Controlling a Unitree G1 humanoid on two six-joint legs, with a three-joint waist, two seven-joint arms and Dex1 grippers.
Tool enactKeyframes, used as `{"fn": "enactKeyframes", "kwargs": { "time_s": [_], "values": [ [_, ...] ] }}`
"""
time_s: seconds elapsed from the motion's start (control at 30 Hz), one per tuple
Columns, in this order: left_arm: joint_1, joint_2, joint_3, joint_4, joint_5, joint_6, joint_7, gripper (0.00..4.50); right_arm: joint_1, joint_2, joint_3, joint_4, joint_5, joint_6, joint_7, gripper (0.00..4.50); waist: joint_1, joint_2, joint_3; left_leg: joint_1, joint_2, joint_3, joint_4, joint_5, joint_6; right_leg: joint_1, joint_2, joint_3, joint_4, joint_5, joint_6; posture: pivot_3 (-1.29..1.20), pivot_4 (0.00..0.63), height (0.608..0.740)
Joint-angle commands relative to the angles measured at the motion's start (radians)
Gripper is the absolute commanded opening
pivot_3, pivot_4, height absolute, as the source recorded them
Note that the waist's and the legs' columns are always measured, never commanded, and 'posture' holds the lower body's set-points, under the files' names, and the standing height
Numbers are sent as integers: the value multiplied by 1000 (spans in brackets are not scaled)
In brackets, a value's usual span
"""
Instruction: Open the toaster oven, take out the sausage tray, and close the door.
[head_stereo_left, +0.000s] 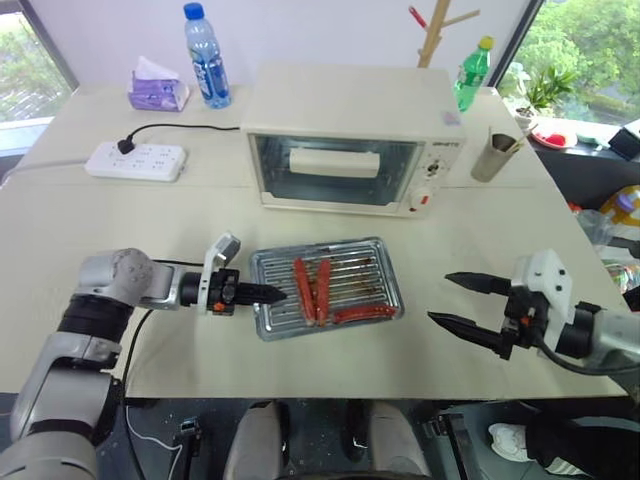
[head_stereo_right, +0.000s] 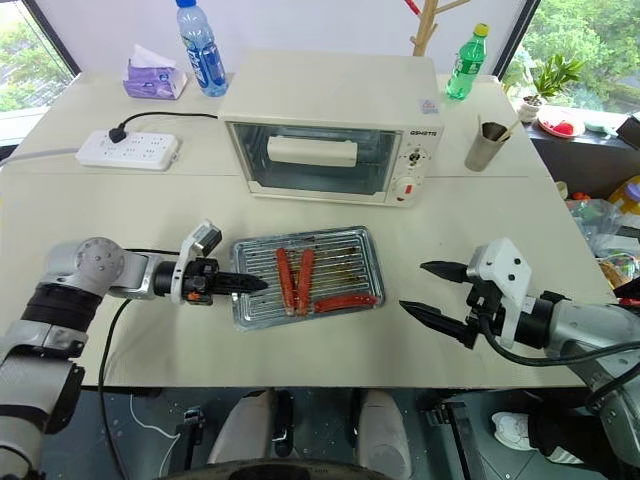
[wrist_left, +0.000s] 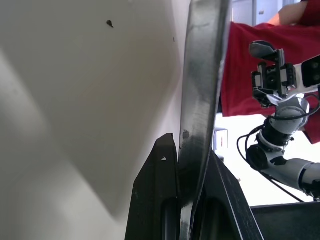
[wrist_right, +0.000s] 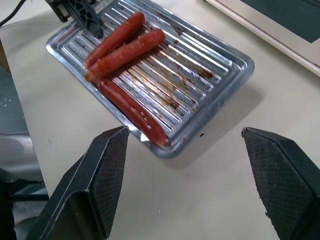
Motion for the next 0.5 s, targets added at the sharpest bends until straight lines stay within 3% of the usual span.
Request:
{"fn": "enactKeyframes", "kwargs": {
  "time_s": [0.03,0.13,0.3,0.37,0.5],
  "values": [
    [-40,-13,9,11,33,-1,-50,0,8,4,-25,-46,13,-19,-12,3680,-1,0,0,0,0,0,0,0,0,0,0,0,0,0,0,0,150,722],
    [-55,-18,13,24,61,4,-69,1068,11,6,-23,-48,11,-22,-18,3755,-2,0,0,0,0,0,0,0,0,0,0,0,0,0,0,0,150,722],
    [-65,-4,23,44,113,-17,-97,3668,7,4,-16,-41,9,-28,-22,3755,-2,0,0,0,0,0,0,0,0,0,0,0,0,0,0,0,150,722],
    [-56,14,31,38,133,-33,-110,4471,3,0,-11,-33,5,-32,-19,3755,-2,0,0,0,0,0,0,0,0,0,0,0,0,0,0,0,150,722],
    [-6,94,20,-14,185,-106,-156,4471,-12,-10,1,-13,-5,-40,-6,3755,-7,0,0,1,0,0,0,0,0,0,0,0,1,0,0,0,150,722]
  ]
}}
